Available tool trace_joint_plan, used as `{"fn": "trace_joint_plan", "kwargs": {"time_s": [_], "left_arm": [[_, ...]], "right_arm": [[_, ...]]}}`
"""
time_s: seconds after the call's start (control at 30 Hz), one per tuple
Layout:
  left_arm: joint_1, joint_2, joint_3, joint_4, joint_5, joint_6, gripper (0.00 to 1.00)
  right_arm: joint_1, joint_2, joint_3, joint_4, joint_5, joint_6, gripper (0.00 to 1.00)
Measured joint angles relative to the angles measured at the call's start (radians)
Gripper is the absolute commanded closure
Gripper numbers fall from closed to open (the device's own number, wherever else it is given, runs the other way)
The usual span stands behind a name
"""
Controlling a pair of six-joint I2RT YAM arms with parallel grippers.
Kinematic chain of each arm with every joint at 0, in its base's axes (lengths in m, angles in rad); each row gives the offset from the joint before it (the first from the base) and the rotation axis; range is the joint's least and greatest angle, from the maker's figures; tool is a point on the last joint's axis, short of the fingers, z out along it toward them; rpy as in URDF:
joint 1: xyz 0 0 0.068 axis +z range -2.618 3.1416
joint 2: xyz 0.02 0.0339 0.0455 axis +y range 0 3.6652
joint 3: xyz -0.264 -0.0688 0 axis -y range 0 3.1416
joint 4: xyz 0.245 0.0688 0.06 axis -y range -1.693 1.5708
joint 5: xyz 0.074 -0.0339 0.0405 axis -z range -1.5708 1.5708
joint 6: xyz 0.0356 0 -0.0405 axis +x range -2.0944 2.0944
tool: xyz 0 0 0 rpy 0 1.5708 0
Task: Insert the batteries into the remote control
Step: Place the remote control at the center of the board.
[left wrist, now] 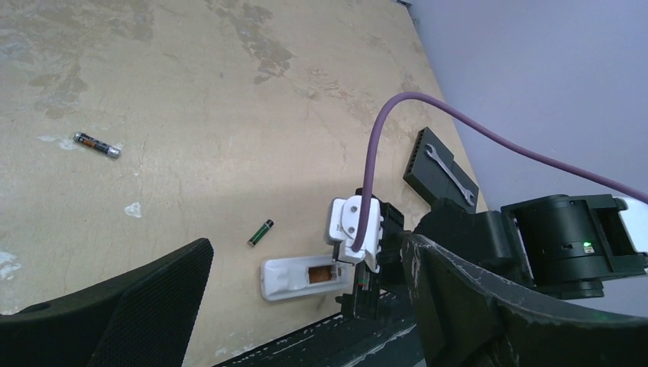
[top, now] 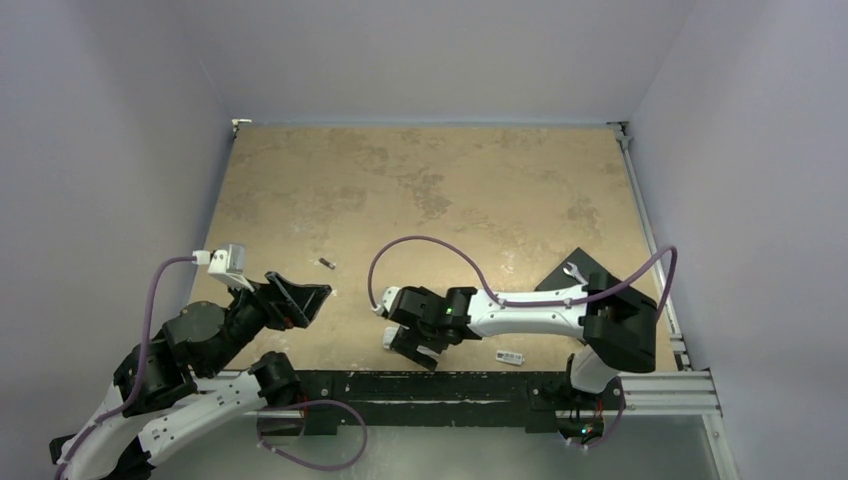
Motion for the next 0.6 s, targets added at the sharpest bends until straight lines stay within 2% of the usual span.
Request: {"fn": "trace_joint_plan", "kwargs": {"time_s": [0.4,0.6], "left_arm": [[0.000,0.000,-0.001,0.002,0.000,0.000,0.01],[0.000,0.000,-0.003,0.002,0.000,0.000,0.01]], "right_arm": [[-0.002,-0.159,0.003,-0.001,0.025,0.061,0.01],[-0.048,-0.219,0.038,0.046,0.058,0.111,0.01]]}}
